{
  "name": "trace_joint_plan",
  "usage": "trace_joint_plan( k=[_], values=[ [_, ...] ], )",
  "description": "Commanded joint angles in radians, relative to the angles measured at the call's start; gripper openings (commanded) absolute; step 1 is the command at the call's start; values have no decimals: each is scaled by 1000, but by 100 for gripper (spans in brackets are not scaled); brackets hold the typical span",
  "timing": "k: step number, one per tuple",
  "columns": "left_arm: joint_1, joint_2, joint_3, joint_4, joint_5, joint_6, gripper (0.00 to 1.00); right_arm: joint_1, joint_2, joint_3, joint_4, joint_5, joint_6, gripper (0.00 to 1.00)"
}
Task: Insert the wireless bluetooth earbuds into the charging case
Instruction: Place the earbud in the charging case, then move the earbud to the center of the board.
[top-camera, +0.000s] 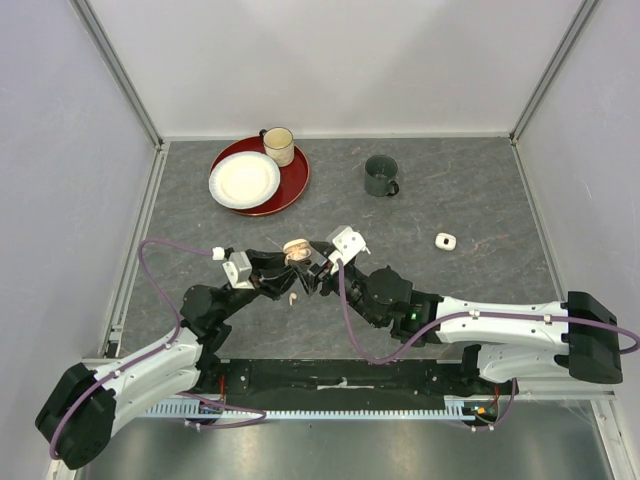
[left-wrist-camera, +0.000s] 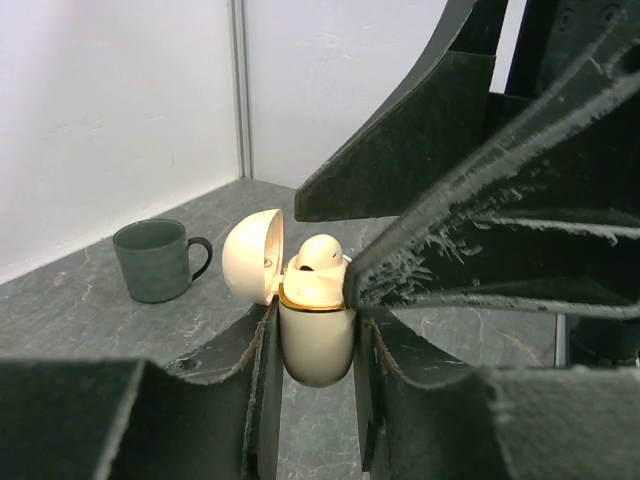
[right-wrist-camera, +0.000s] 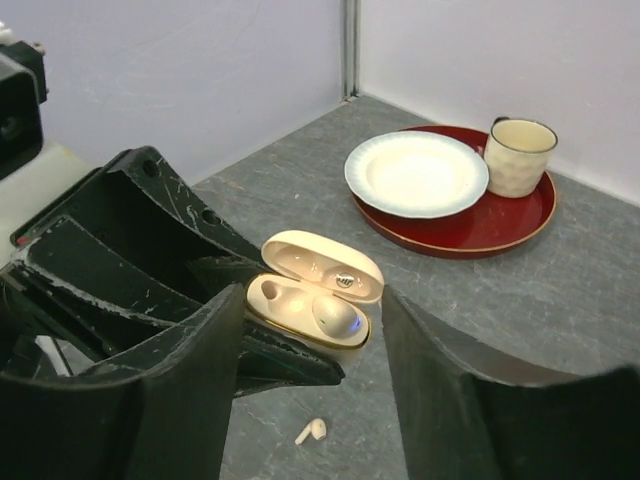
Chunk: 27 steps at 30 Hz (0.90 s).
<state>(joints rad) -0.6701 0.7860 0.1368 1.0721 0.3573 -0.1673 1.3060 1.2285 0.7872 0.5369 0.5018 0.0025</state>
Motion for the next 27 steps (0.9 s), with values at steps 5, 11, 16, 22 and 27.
trace_joint_plan(
  k=[5,11,16,22,27],
  values=[
    [-2,-27,15,72,-37,9,2,15,-115,24,-54,29,131,85],
    [-2,-62,23,8,-73,43,2,1,-244,110,-153,245,206,98],
    [-2,-94,53,-69,-84,66,2,-107,-251,243,-523,376,354,98],
    [-2,-143,89,-97,-98,52,2,-414,-212,303,-879,186,649,98],
    [-2,-186,119,-161,-109,48,2,-634,-63,363,-1047,-137,709,98]
  ],
)
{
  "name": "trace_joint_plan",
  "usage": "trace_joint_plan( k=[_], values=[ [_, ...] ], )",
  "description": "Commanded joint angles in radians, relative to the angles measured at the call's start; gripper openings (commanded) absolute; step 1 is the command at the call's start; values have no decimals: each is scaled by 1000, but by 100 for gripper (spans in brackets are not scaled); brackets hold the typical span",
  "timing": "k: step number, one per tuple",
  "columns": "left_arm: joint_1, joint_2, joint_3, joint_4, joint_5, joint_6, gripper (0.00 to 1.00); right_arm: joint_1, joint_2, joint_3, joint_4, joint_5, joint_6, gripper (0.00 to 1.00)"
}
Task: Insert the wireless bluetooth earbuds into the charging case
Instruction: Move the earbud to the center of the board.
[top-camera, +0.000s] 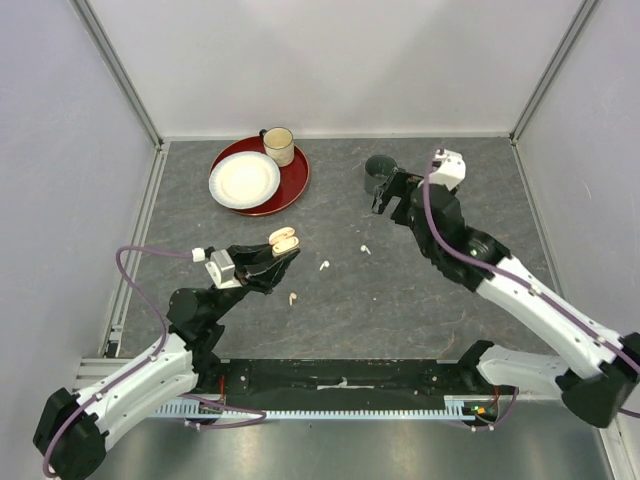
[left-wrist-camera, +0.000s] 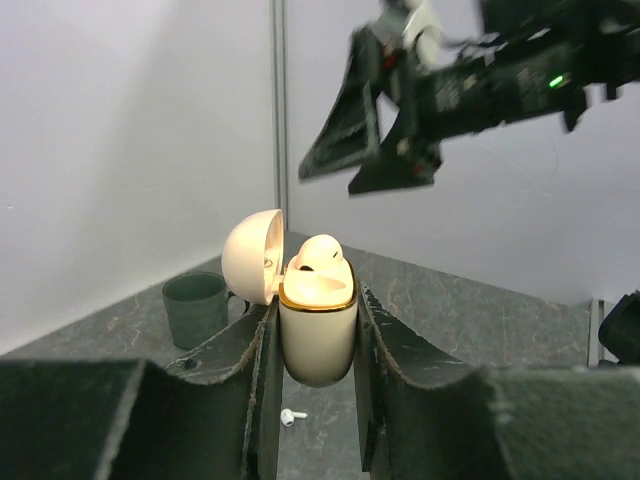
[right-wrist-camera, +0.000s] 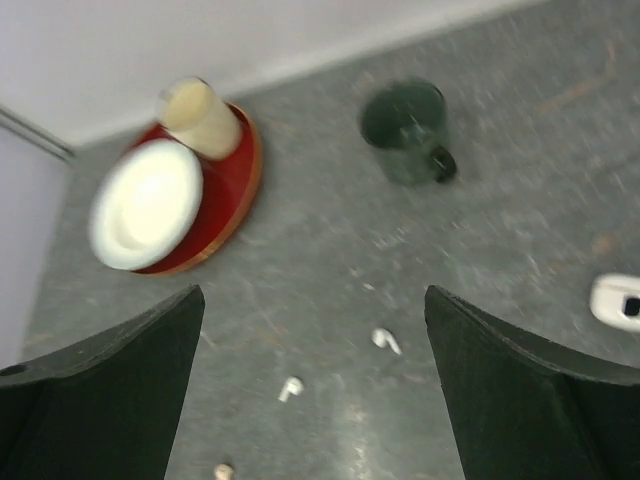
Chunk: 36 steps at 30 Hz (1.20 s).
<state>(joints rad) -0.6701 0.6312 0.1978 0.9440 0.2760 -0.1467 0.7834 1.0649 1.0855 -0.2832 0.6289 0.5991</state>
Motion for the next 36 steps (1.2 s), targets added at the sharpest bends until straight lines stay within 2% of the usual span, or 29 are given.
trace_joint_plan(
  k=[1,7,11,13,18,21,27,29,32,33,36],
  values=[
    [-2,-36,67,-45,-23,33,2,-139,139,62,-234,-285,102,98],
    [-2,-33,115,-112,-41,55,2,-188,201,21,-228,-409,134,98],
    [-2,-8,161,-111,-81,41,2,-197,216,-6,-234,-410,255,98],
    [-2,-5,225,-173,-99,53,2,-197,216,-7,-246,-411,307,98],
    [0,7,324,-323,-167,59,2,-199,239,74,-399,-406,386,98],
    [0,-7,299,-312,-205,41,2,-199,244,60,-390,-422,358,98],
    [0,-74,183,-287,-87,67,2,-187,294,25,-307,-456,285,98],
    [0,-116,149,-278,-128,18,2,-181,302,10,-281,-459,298,97],
    [0,-177,190,-413,-135,-25,2,-170,337,22,-283,-509,336,95],
    [0,-189,218,-523,-133,-18,2,-153,360,22,-278,-512,350,93],
    [0,-263,198,-599,-170,4,2,-101,406,22,-232,-514,390,91]
  ],
)
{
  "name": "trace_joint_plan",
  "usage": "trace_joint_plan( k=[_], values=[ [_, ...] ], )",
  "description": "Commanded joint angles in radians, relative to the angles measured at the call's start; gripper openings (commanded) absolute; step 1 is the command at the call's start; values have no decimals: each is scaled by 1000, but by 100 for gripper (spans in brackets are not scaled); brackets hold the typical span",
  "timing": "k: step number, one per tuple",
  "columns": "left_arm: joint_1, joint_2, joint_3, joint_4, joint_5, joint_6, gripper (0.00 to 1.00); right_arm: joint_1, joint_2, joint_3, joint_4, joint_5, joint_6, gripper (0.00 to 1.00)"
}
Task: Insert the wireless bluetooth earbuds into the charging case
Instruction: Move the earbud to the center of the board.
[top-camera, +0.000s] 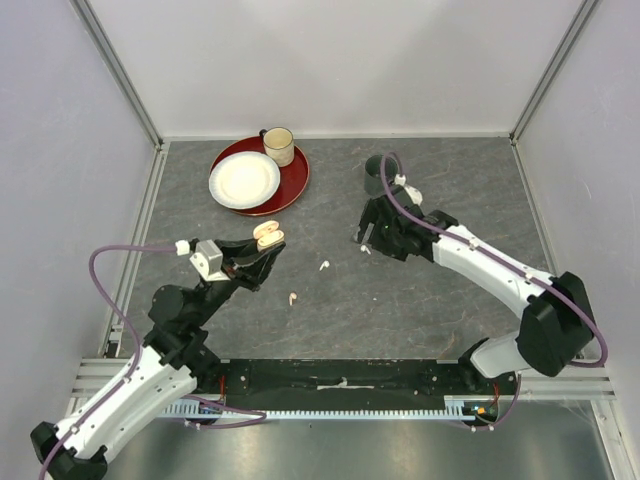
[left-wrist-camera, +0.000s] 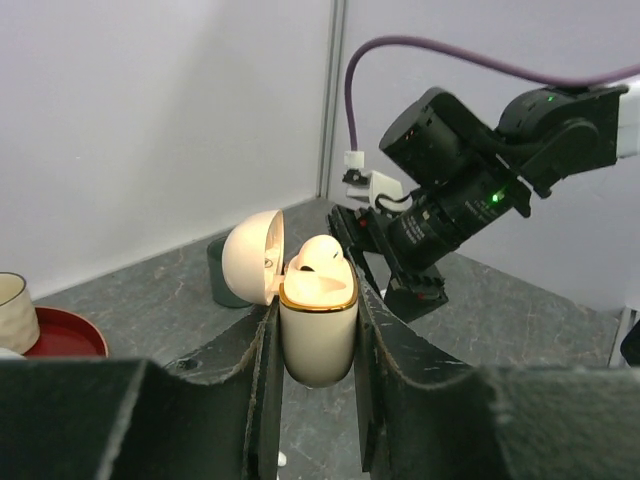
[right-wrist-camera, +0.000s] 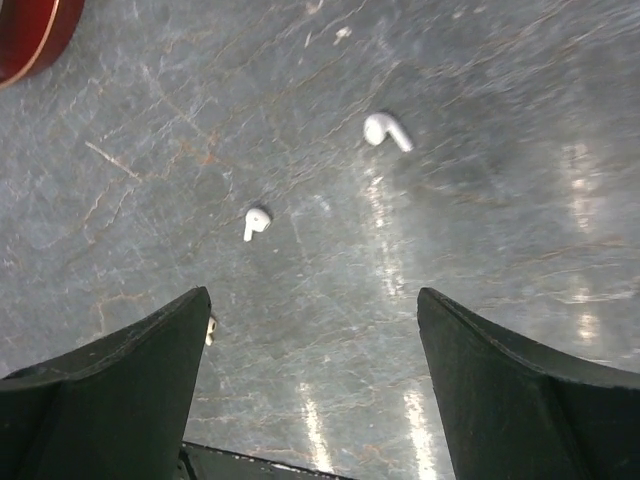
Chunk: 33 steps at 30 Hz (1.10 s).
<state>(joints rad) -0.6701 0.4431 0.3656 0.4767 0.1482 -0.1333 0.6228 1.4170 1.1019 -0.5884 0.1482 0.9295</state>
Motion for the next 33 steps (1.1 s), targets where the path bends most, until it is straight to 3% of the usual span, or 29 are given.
trace_joint_plan(
  k=[1,14,24,33],
  values=[
    [0,-122,18,-139,-74,-12,2,74,68,12,76,-42,71,90],
    [0,-354,-22,-461,-275,47,2,293,410,203,121,-96,239,77],
    [15,-242,-86,-320,-303,43,2,408,487,266,125,-21,380,71],
    [17,-265,-67,-337,-292,46,2,416,542,285,134,13,430,61]
  ],
)
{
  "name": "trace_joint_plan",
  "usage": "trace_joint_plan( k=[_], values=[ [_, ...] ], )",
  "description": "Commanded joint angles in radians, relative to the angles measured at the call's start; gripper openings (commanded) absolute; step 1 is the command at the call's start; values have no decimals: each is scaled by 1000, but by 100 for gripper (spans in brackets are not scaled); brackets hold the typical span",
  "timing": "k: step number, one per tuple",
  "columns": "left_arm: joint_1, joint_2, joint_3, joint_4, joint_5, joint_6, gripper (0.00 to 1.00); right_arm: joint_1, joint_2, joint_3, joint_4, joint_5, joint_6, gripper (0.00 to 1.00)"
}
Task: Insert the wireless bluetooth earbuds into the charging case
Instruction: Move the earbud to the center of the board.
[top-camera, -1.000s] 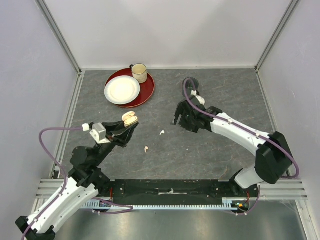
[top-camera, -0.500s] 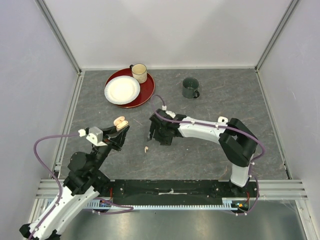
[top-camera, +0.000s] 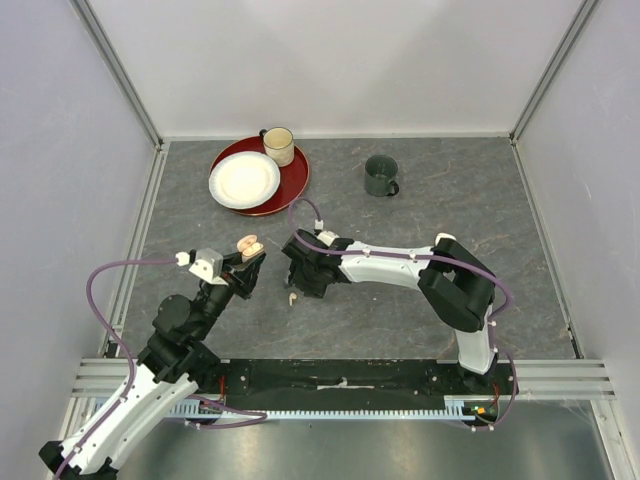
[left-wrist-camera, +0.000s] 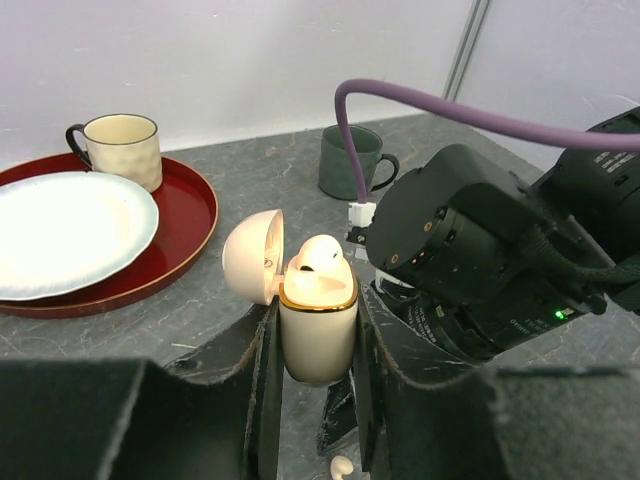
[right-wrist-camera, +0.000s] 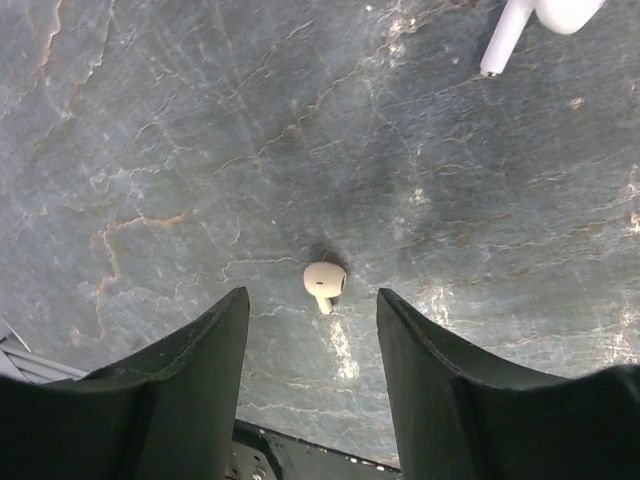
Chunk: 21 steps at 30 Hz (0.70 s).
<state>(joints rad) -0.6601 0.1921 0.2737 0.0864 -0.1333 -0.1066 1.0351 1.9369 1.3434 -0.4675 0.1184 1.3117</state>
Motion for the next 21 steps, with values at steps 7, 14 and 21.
trace_joint_plan(
  k=[7,14,21],
  values=[
    [5,-46,36,23,1,30,2,3,59,72,20,38,54,55],
    [5,-95,32,12,1,36,2,6,50,54,9,39,60,53],
    [5,-100,35,15,6,36,2,13,63,59,1,23,57,51]
  ],
)
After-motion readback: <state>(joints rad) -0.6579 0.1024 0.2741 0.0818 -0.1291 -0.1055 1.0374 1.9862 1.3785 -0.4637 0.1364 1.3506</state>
